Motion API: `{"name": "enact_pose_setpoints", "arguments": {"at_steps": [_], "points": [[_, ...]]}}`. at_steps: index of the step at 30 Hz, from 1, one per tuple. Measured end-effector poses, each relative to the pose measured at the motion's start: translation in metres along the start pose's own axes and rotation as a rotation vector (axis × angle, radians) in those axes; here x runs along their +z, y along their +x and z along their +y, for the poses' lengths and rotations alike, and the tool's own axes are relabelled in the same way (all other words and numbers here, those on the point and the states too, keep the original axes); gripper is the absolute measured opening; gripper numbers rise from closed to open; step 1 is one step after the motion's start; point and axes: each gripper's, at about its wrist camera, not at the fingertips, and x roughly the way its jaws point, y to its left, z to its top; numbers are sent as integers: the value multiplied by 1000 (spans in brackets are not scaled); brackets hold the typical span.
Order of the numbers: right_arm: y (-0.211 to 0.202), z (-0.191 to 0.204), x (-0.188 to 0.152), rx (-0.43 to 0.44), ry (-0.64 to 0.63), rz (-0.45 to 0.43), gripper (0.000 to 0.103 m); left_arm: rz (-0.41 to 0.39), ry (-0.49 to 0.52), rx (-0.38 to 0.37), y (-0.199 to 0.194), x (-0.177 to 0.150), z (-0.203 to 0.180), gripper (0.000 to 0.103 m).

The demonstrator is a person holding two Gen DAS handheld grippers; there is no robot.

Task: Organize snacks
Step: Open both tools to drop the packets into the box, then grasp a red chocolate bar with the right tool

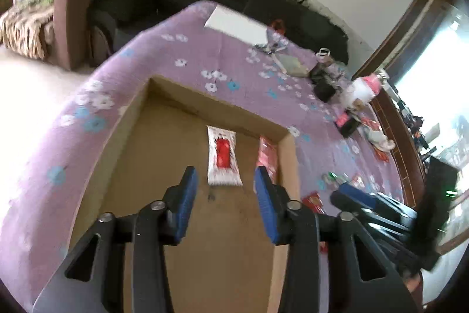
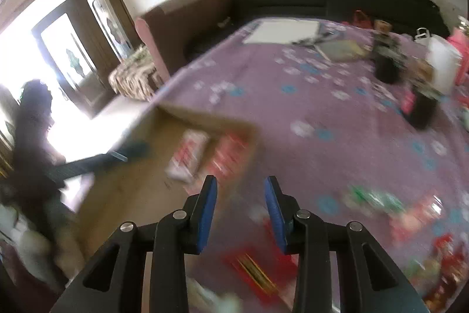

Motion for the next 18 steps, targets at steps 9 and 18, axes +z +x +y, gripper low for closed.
{"name": "enact_pose_setpoints", "arguments": {"at_steps": [9, 18], "points": [[13, -14, -38, -44, -1, 75, 35, -95, 52, -30, -64, -65, -28, 65], [15, -34, -54, -154, 70, 103, 18, -44, 134, -79, -56, -89, -69, 65]]}}
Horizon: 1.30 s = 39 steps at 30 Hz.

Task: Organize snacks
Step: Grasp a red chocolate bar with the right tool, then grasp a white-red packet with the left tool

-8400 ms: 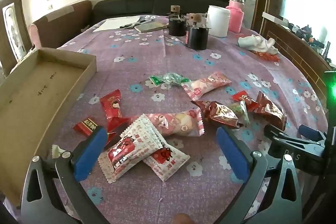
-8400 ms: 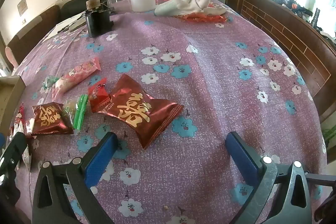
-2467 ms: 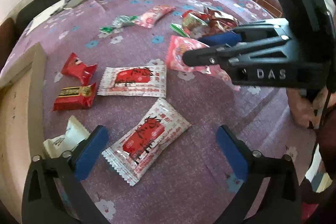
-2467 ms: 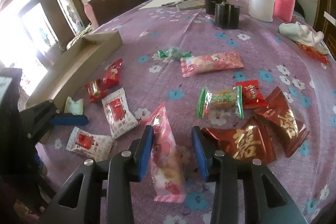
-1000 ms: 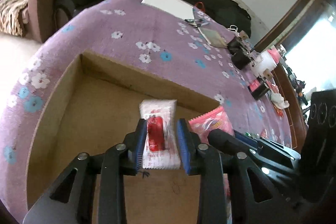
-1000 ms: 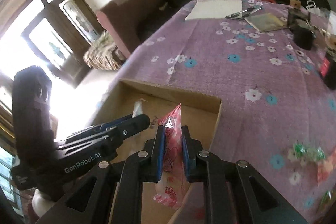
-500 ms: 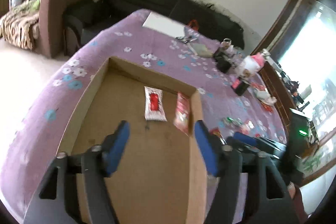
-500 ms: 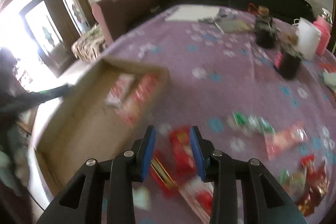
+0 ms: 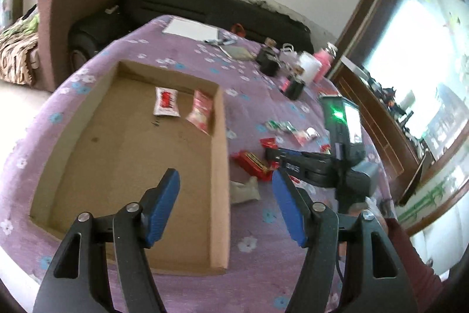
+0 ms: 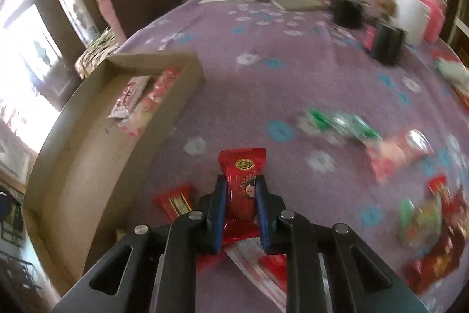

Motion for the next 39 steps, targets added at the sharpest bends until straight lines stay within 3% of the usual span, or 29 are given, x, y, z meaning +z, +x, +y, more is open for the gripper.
{"name": "enact_pose_setpoints", "arguments": {"at_steps": [7, 11, 18, 23, 24, 25, 26, 33, 39], "points": [[-38, -55, -47, -88, 48, -30, 19, 103, 44, -59, 45, -2, -42, 65], [-52, -89, -62, -66, 114, -89, 19, 167, 100, -59, 71, -5, -71, 65], [-83, -128, -77, 49, 239, -230, 19, 263, 307, 18, 125, -35, -123, 65], [-91, -135, -77, 97, 270, -269, 19, 268, 408, 104, 149, -47, -137, 65], [-92, -136, -78, 104, 272, -274, 19, 270, 429, 111, 151, -48, -141, 63], [-94, -137, -79, 111, 271, -277, 19, 257, 440, 115, 150, -49, -143, 51], [-95, -137, -80, 115, 270, -279, 19, 251, 443, 107, 149, -50, -146, 30], [-97, -135, -80, 89, 265, -301, 19, 224, 362, 36, 134, -44, -140, 28], [-95, -135, -81, 71, 272, -302, 19, 136, 237, -72, 76, -13, -108, 28]]}}
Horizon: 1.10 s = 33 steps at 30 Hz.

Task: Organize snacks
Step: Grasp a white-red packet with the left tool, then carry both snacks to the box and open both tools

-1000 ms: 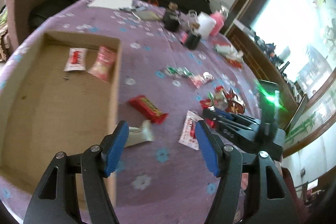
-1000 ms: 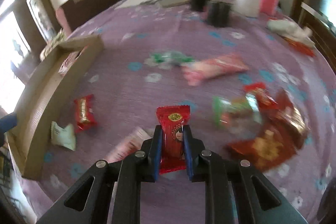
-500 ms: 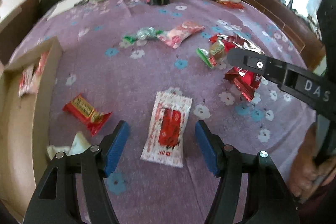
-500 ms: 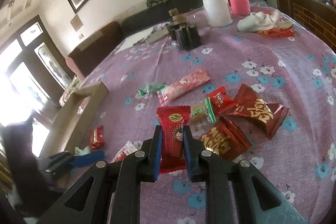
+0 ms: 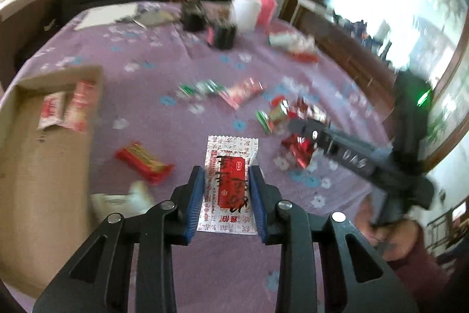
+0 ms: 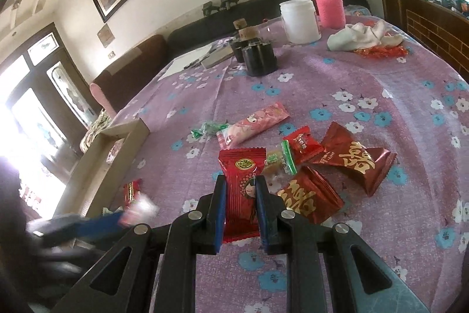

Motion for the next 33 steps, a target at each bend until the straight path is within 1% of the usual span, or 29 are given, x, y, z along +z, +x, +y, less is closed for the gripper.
{"name": "enact_pose_setpoints", "arguments": {"at_steps": [2, 3, 7, 8, 12, 15, 17, 21, 25, 28, 30, 31, 32, 33], "points": [[1, 0, 0, -2, 1, 2, 19, -31, -47, 3, -23, 5, 24, 28], [2, 1, 0, -3, 0, 6, 19, -45, -69, 17, -34, 7, 37, 28], [2, 19, 3, 13, -36, 23, 19, -81, -137, 130, -60, 14, 93, 28], [2, 28, 4, 29, -45, 35, 19, -79, -171, 144, -63, 16, 111, 29], [9, 66, 15, 103, -80, 70, 19, -58, -307, 164, -61, 26, 177, 29], [19, 102, 26, 171, -111, 107, 19, -53, -370, 176, -53, 30, 211, 29], [29, 129, 31, 207, -145, 130, 19, -40, -404, 172, -42, 35, 232, 29], [60, 180, 36, 262, -201, 197, 18, -3, -424, 180, -16, 42, 256, 29], [103, 227, 28, 263, -261, 277, 18, 23, -436, 193, 2, 48, 269, 29], [130, 248, 22, 253, -286, 326, 18, 29, -452, 194, 13, 54, 282, 29], [142, 258, 18, 239, -298, 346, 18, 16, -446, 181, 14, 59, 283, 30], [150, 262, 16, 226, -306, 352, 18, 22, -442, 187, 16, 61, 281, 31], [154, 263, 15, 219, -310, 353, 20, 28, -441, 191, 17, 62, 281, 35], [159, 264, 14, 210, -315, 352, 22, 32, -443, 195, 18, 64, 281, 36]]}}
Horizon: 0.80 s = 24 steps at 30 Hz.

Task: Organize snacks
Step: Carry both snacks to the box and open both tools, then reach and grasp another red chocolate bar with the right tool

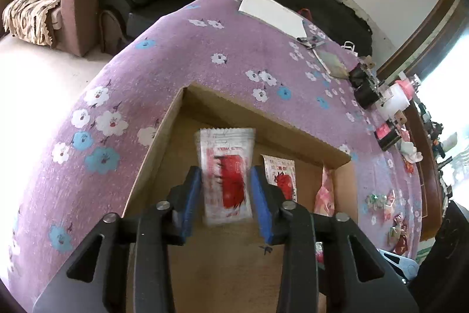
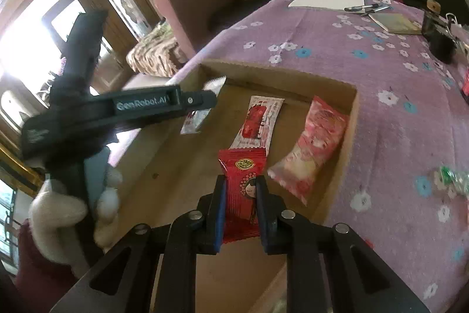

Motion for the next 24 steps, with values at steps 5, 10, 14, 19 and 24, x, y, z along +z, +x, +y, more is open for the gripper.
{"name": "enact_pose_setpoints", "arguments": {"at_steps": [5, 10, 14, 19, 24], "points": [[-7, 1, -1, 14, -8, -27, 29, -8, -30, -3, -11, -2, 2, 53], [-53, -15, -9, 23, -7, -108, 38, -44, -40, -51, -51, -23, 0, 53], [-84, -47, -35, -30, -2, -118, 39, -66, -24, -96, -86, -56, -7, 55], [-89, -70, -67, -53, -7, -79, 41, -88, 21, -127, -115, -101, -25, 56], [-80, -77, -73, -60, 22, -75, 40, -116, 83, -113, -129, -137, -53, 56]]}}
